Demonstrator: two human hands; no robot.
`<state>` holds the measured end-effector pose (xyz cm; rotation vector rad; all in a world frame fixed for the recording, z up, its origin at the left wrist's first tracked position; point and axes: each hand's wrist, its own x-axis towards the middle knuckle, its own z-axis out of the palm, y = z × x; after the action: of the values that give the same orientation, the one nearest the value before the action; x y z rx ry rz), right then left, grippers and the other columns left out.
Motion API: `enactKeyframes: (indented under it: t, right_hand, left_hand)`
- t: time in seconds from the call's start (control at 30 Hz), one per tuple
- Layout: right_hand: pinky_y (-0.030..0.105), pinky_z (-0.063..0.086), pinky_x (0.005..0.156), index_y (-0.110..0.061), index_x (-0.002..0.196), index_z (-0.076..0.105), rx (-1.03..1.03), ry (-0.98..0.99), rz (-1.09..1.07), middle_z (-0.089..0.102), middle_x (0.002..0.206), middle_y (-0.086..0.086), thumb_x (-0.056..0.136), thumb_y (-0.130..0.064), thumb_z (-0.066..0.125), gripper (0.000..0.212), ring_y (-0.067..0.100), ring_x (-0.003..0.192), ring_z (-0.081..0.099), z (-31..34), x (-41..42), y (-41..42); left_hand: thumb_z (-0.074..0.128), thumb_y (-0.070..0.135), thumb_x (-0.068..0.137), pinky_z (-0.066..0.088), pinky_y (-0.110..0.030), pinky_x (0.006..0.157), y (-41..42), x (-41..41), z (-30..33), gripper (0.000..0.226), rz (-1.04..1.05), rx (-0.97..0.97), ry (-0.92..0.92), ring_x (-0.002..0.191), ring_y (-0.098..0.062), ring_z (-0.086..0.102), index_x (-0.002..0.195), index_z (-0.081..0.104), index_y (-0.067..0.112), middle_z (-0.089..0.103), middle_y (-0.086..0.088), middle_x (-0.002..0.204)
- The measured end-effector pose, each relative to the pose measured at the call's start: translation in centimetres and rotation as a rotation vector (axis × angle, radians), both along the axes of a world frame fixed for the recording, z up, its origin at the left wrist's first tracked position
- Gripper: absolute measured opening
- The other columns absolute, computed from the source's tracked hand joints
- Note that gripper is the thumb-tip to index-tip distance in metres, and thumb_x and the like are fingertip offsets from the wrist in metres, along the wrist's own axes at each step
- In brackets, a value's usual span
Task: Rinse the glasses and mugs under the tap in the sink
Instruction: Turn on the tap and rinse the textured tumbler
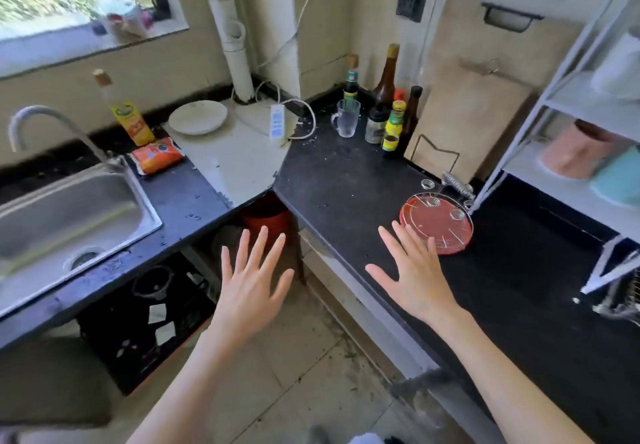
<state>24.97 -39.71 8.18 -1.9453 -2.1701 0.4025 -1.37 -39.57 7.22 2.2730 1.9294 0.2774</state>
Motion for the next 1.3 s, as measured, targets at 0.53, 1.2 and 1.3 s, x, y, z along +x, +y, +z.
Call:
enactKeyframes:
  t: [0.53, 1.2, 1.3]
  right_hand:
    - [0.044, -0.003, 0.115, -0.023, 0.149, 0.013, -0.095, -0.006, 0.009, 0.006, 0.158, 0.003, 0.092, -0.053, 0.037, 0.069, 0.02, 0.145, -0.001, -5.0, -7.2, 22.4]
    - [0.035, 0.048, 0.082, -0.009, 0.133, 0.041, -0.351, 1.363, -1.086, 0.043, 0.139, 0.006, 0.095, -0.029, 0.05, 0.044, 0.024, 0.104, 0.058, -10.3, -8.7, 56.1]
    - [0.035, 0.048, 0.082, -0.011, 0.132, 0.041, -0.319, 1.393, -1.118, 0.044, 0.136, 0.009, 0.096, -0.029, 0.047, 0.041, 0.025, 0.102, 0.058, -10.7, -9.2, 57.6]
  left_hand:
    - [-0.01, 0.075, 0.071, -0.02, -0.046, 0.111, 19.2, -8.4, -4.1, 0.08, 0.077, -0.118, 0.017, 0.137, -0.017, -0.028, 0.144, -0.004, 0.042, -0.015, 0.008, 0.152]
    - [-0.022, 0.077, 0.066, -0.016, -0.045, 0.112, 43.2, -15.3, -6.0, 0.093, 0.117, -0.285, -0.029, 0.137, -0.018, -0.03, 0.146, 0.001, 0.035, -0.013, 0.003, 0.156]
    - [-0.022, 0.076, 0.067, -0.016, -0.044, 0.112, 43.7, -16.7, -6.1, 0.092, 0.135, -0.297, -0.019, 0.137, -0.019, -0.03, 0.146, 0.0, 0.035, -0.013, 0.002, 0.156]
